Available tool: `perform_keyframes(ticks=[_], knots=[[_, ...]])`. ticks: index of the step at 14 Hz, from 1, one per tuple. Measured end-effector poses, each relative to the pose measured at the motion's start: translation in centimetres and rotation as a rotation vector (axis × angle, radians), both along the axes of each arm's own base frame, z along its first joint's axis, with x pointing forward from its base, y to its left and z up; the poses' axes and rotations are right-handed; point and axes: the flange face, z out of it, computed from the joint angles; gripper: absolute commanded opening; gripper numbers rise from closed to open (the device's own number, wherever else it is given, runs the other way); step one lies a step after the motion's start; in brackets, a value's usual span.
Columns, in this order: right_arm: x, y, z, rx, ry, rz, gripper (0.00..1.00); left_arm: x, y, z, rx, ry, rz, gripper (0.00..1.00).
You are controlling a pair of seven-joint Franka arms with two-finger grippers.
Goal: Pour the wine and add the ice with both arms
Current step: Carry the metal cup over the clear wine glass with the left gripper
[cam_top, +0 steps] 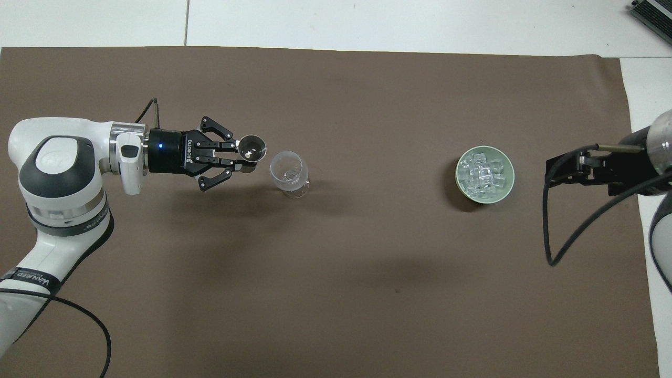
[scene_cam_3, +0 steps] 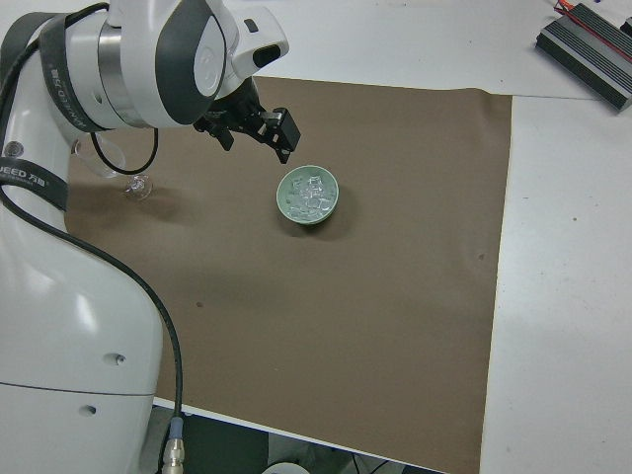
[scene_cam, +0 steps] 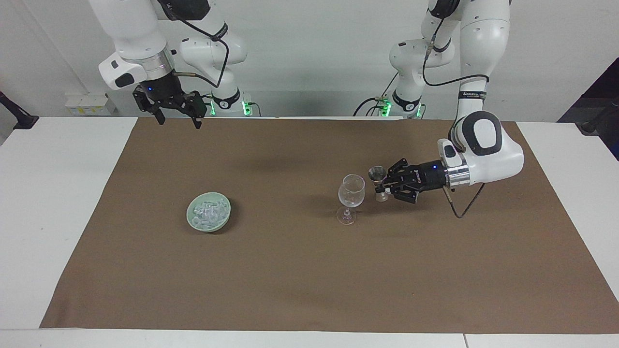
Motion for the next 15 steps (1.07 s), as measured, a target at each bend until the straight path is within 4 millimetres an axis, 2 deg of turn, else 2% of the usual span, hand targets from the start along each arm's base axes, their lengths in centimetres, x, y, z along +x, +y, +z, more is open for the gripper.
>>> perform_keyframes(ticks=[7, 11, 15], knots=[[0.0, 0.0, 0.0, 0.0, 0.0, 0.0, 1.0, -0.2, 0.5, 3.3, 0.096, -0.055, 0.024, 0.0], [0.0, 0.0, 0.0, 0.0, 0.0, 0.0, 1.0, -0.9, 0.2, 5.3, 0.208, -0.007, 0.03, 0.0], [0.0, 0.0, 0.0, 0.0, 0.0, 0.0, 1.0, -1.0, -0.7, 5.5, 0.227, 0.001, 0.049, 0.0]])
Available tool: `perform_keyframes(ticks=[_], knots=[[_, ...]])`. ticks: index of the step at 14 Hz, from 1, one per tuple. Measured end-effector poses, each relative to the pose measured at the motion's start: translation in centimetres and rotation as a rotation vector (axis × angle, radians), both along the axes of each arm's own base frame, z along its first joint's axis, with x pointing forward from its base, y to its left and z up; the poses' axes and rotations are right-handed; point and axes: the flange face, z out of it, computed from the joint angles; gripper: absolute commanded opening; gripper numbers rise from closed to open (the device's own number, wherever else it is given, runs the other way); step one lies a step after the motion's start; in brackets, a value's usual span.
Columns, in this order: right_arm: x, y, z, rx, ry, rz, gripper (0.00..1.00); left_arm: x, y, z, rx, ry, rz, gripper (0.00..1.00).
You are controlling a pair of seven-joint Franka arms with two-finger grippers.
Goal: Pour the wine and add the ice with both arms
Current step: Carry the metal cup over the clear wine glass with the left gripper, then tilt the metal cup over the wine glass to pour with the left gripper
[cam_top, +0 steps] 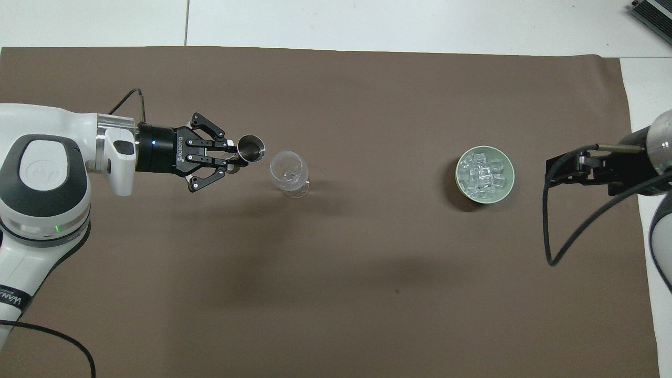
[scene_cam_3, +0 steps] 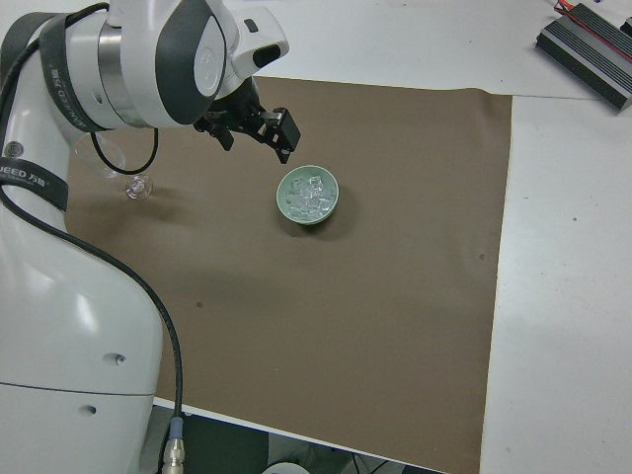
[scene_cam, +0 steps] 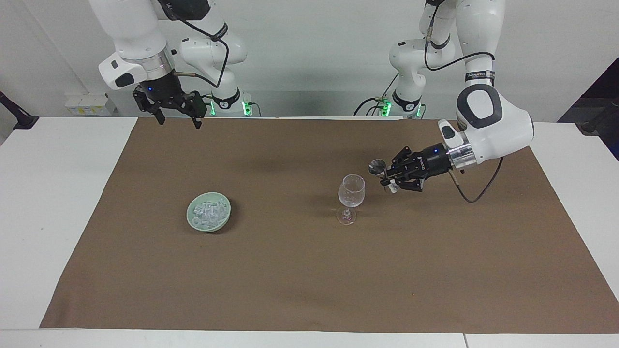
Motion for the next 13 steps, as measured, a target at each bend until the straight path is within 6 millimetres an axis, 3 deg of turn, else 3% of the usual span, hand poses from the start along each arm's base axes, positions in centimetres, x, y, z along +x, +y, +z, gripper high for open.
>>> perform_keyframes(ticks=[13], knots=[[0.0, 0.0, 0.0, 0.0, 0.0, 0.0, 1.0, -0.8, -2.9, 0.8, 0.176, 0.026, 0.013, 0.0]])
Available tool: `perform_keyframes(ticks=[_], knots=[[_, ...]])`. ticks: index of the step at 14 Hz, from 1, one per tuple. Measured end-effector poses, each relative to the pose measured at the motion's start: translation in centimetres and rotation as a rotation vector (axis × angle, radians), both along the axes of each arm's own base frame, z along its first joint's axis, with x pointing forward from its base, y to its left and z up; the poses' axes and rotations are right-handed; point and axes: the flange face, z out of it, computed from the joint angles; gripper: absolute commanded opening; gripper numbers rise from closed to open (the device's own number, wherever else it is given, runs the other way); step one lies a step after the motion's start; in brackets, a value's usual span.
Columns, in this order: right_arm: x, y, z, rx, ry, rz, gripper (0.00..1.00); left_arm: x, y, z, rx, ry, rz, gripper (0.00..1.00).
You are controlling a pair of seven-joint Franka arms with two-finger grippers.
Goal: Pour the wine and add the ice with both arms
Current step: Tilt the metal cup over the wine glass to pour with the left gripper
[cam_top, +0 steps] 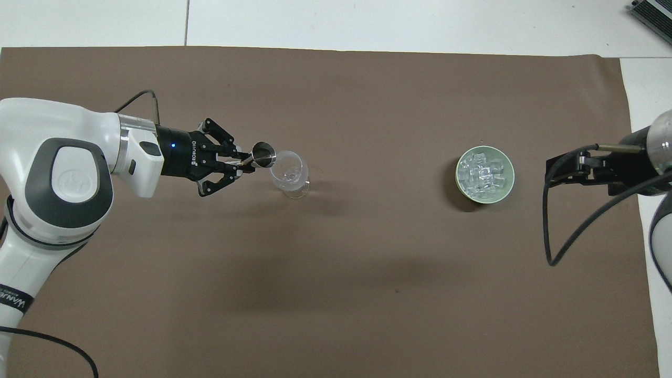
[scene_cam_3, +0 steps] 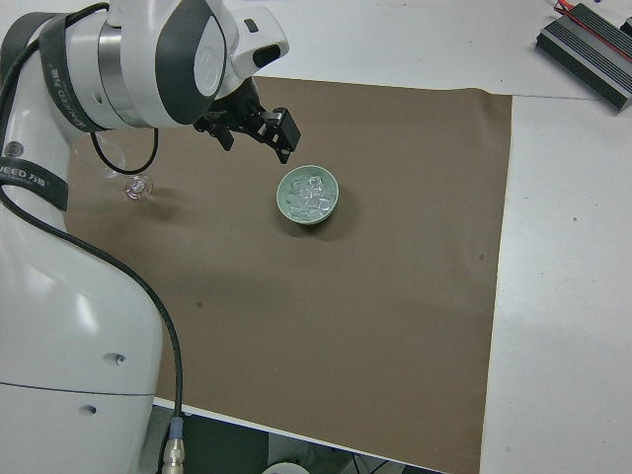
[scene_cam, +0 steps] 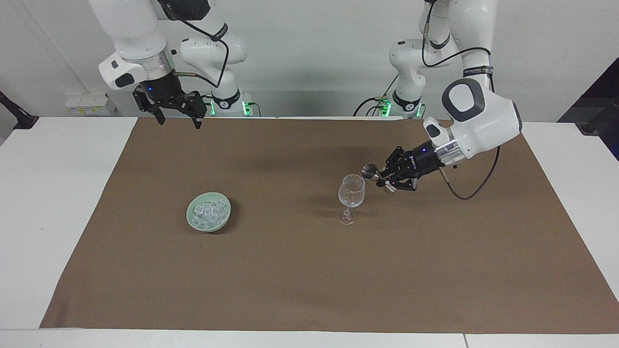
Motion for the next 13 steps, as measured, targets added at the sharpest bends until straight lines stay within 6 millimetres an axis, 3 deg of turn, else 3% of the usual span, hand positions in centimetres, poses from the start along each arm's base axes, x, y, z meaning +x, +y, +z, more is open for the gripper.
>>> perform_keyframes(ticks=[13], knots=[[0.0, 0.0, 0.0, 0.0, 0.0, 0.0, 1.0, -0.7, -1.6, 1.0, 0.14, 0.026, 0.045, 0.0]])
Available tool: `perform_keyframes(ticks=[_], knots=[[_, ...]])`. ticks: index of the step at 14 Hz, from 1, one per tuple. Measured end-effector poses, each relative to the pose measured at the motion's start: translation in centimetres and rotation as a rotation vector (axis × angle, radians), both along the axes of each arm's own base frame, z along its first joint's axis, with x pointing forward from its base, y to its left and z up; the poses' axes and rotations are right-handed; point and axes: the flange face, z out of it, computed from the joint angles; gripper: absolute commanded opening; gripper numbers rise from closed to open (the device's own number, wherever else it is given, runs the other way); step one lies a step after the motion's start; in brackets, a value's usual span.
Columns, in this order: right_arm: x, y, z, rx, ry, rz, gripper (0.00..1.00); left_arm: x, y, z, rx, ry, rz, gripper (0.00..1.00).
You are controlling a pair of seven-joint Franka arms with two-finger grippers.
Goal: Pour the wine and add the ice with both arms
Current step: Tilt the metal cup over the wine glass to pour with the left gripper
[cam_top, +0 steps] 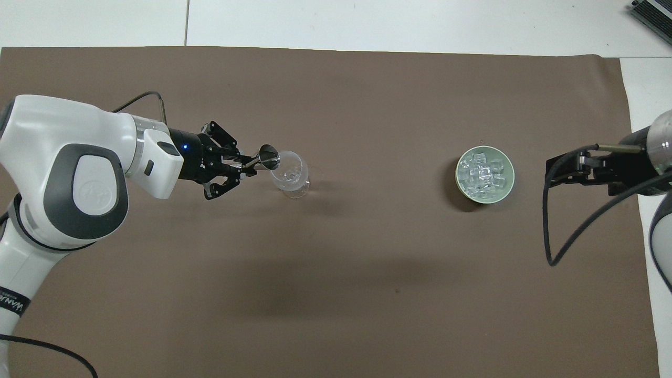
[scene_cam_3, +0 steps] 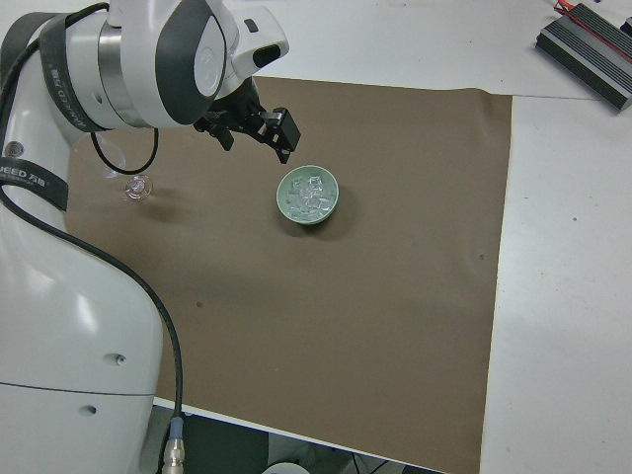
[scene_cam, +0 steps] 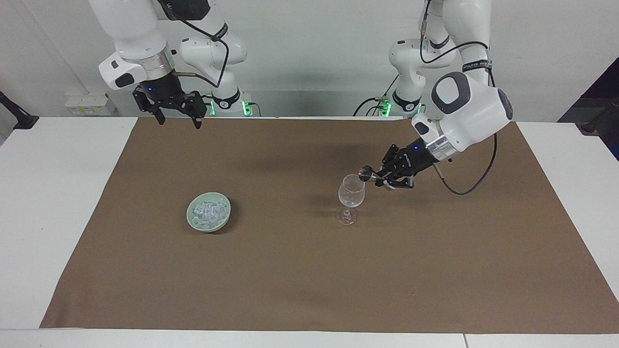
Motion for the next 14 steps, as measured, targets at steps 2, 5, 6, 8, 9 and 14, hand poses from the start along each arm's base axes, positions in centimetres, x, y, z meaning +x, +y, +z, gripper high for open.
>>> perform_keyframes(ticks=[2, 5, 6, 8, 9, 14], knots=[[0.0, 0.0, 0.0, 0.0, 0.0, 0.0, 1.0, 0.1, 0.0, 0.3, 0.024, -0.016, -0.011, 0.0], [0.0, 0.0, 0.0, 0.0, 0.0, 0.0, 1.0, 0.4, 0.0, 1.2, 0.035, -0.034, -0.01, 0.0], [0.0, 0.0, 0.0, 0.0, 0.0, 0.0, 1.0, 0.5, 0.0, 1.3, 0.041, -0.033, -0.009, 0.0], [0.0, 0.0, 0.0, 0.0, 0.0, 0.0, 1.0, 0.3, -0.3, 1.2, 0.069, -0.034, -0.017, 0.0], [0.0, 0.0, 0.0, 0.0, 0.0, 0.0, 1.0, 0.2, -0.5, 1.2, 0.078, -0.029, -0.016, 0.0], [0.0, 0.0, 0.0, 0.0, 0.0, 0.0, 1.0, -0.2, -1.8, 1.2, 0.123, -0.009, -0.003, 0.0]])
